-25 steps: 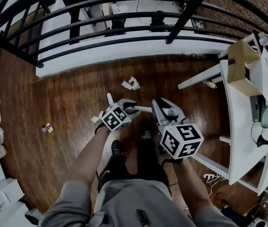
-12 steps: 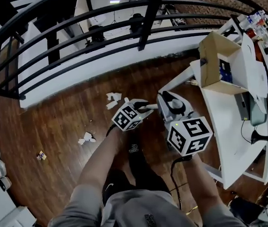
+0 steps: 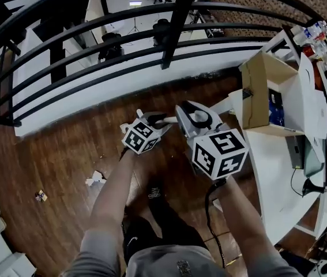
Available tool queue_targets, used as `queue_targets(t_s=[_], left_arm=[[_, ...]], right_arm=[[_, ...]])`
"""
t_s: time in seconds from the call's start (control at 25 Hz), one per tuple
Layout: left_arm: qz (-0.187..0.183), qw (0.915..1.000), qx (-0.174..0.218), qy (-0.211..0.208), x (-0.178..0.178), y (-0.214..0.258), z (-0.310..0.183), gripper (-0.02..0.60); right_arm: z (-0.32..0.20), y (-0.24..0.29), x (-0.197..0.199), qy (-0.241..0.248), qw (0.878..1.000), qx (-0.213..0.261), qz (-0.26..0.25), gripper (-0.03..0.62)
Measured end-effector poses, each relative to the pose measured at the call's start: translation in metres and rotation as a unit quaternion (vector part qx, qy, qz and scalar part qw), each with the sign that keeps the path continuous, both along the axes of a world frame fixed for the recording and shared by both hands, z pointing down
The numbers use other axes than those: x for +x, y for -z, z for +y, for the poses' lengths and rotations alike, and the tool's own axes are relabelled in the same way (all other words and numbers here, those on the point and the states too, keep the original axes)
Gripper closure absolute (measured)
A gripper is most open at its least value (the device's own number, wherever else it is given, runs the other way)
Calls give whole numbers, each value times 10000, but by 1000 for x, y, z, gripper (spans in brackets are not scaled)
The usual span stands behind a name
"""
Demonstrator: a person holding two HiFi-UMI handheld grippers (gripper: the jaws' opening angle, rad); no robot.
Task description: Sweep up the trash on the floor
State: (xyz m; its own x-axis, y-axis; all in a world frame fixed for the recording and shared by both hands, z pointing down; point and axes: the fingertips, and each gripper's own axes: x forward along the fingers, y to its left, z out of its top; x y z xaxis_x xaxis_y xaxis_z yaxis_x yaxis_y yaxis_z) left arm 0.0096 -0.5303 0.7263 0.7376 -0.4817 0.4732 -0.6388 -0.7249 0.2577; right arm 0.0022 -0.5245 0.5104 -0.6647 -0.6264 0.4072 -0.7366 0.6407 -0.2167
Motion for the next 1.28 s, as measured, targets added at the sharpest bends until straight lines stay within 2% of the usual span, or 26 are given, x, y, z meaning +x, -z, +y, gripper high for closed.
queue_targets(t_s=[0.16, 0.36, 0.68, 0.96, 1.12, 1.28], left_arm=[[-134, 9989, -216, 383, -45, -13, 12, 431], [-309, 9951, -394, 858, -106, -23, 53, 431], [-436, 9826, -583, 1709, -211, -16, 139, 431], [-421, 9763, -416, 2080, -311, 34, 213, 434], [-299, 9734, -375, 2242, -397, 84, 247, 434], [-297, 9772, -330, 2077, -480, 113, 313, 437]], right_arm=[[1, -14, -34, 347, 9987, -306, -227, 531], [33, -24, -86, 872, 9936, -574, -435, 530], [119, -14, -197, 1926, 9794, -490, -351, 530], [188, 35, -296, 2419, 9681, -519, -401, 531], [220, 84, -386, 2616, 9629, -582, -334, 530], [289, 115, -472, 2621, 9633, -485, -305, 530]])
